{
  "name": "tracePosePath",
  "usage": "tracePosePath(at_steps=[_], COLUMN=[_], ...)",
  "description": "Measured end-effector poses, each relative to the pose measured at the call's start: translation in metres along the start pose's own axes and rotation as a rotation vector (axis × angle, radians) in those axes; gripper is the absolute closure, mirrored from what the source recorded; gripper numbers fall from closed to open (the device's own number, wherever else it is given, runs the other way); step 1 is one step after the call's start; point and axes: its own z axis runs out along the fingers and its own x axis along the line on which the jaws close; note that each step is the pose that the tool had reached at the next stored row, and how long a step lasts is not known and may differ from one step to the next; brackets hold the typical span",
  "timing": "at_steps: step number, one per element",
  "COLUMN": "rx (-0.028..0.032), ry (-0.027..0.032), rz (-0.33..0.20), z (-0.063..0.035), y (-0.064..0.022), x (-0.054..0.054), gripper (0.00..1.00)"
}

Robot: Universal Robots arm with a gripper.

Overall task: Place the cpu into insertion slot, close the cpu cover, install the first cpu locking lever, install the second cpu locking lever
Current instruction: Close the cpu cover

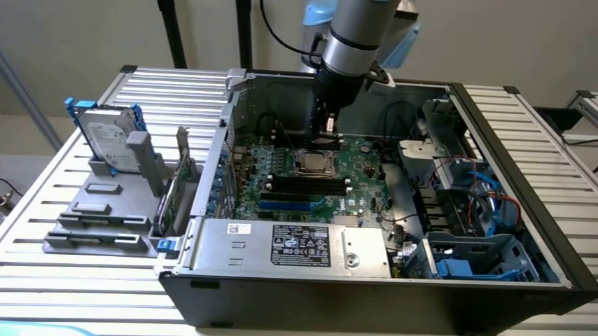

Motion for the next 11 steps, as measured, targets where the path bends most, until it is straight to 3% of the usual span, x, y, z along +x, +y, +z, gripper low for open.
tracePosePath(at_steps=[5,11], rx=[0.0036,0.0038], ry=[0.0001,0.0002], rz=[0.0,0.0], z=[0.008,0.0189], y=[-0.0184,-0.0191], x=[0.0,-0.001], gripper=[0.89,0.89])
